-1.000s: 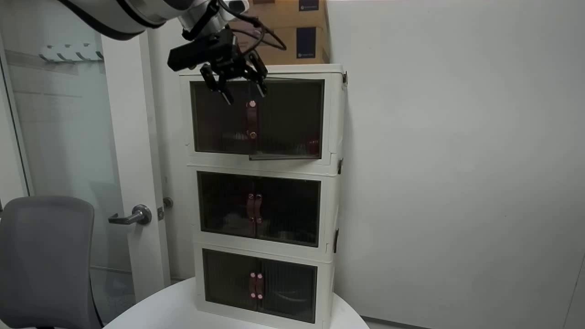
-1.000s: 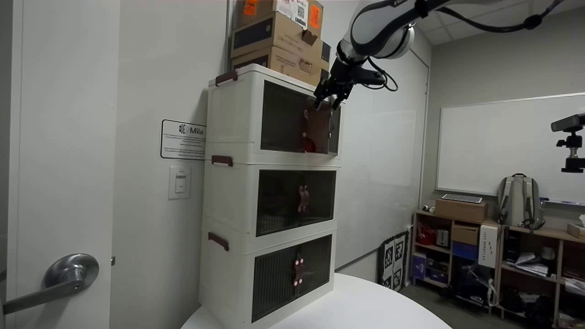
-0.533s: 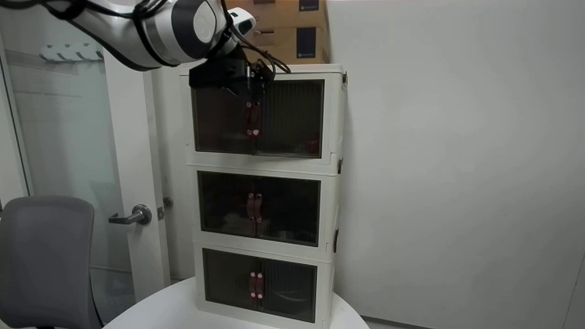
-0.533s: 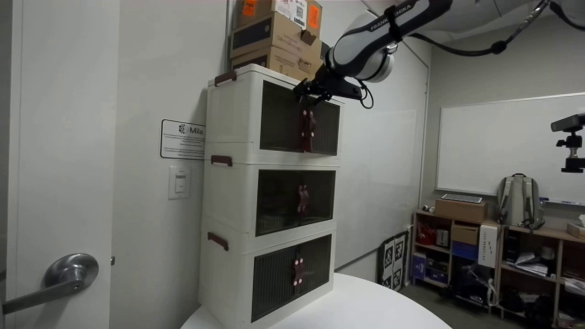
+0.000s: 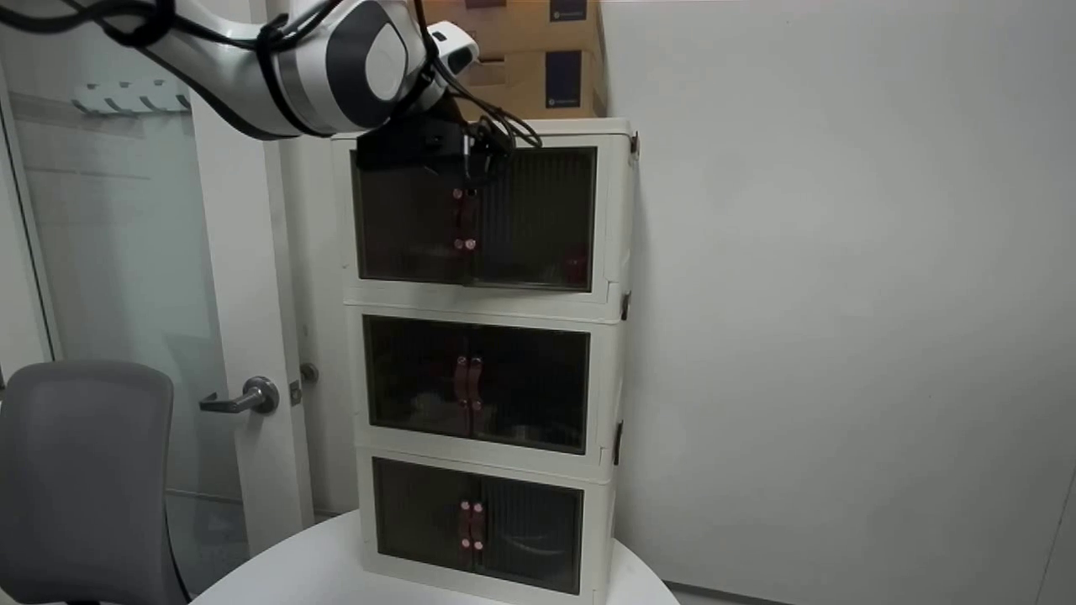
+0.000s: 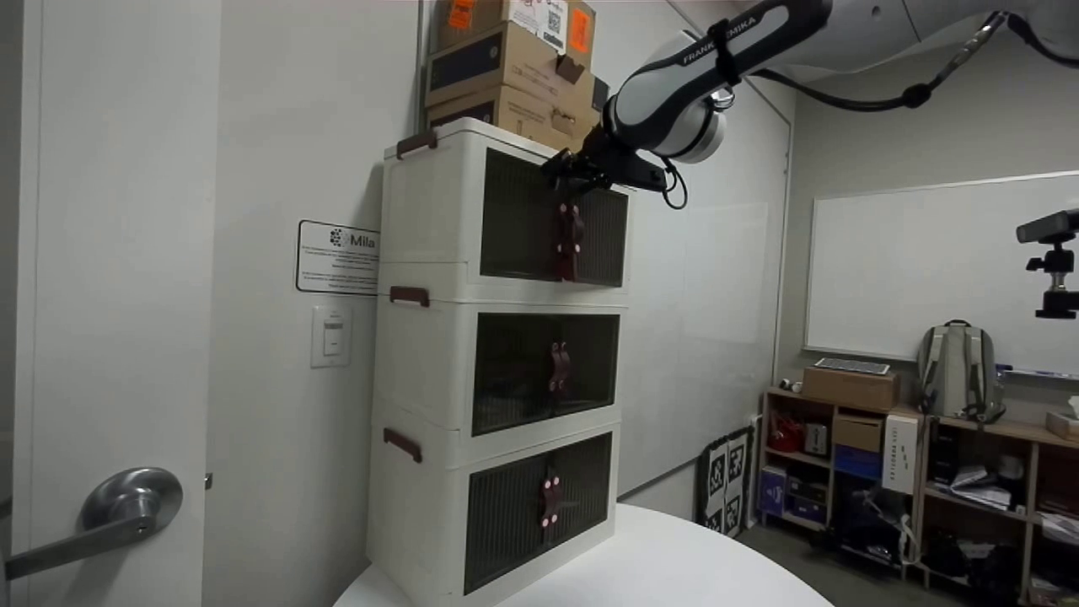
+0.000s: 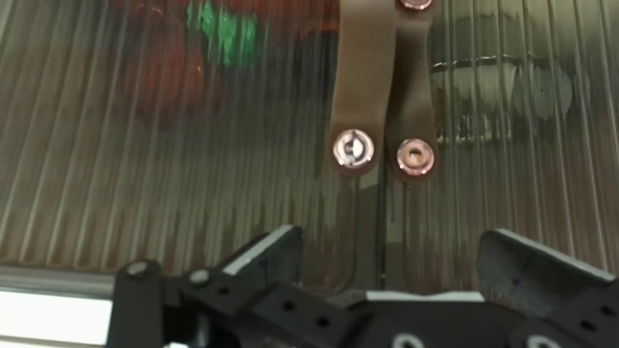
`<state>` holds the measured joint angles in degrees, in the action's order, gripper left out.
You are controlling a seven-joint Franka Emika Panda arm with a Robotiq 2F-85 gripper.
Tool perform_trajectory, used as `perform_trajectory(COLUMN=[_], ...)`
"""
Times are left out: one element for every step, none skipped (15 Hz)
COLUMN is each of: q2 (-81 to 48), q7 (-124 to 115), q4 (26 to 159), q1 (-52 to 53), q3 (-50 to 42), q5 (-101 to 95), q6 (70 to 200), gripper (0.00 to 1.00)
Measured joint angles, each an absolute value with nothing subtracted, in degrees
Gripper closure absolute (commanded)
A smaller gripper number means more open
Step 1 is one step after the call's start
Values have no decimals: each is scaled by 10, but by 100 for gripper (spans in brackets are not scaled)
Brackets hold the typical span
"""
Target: Close the doors of the top cabinet
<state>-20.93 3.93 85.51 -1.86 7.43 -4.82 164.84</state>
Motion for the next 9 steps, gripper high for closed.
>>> perform_trajectory(q2=[-210, -210, -210, -210, -210, -211, -211, -211, -212], q7=[39, 39, 39, 39, 40, 41, 44, 47, 50], q4=[856, 859, 865, 873, 882, 893, 905, 918, 930], q1=[-19, -18, -18, -18, -18, -18, -18, -18, -18], q3=[73, 71, 70, 68, 66, 64, 61, 60, 59], q5=[-47, -47, -45, -45, -45, -45, -45, -45, -46], q6=[1640, 1633, 1629, 1630, 1633, 1642, 1653, 1668, 1683], gripper=[0, 0, 0, 0, 0, 0, 0, 0, 0])
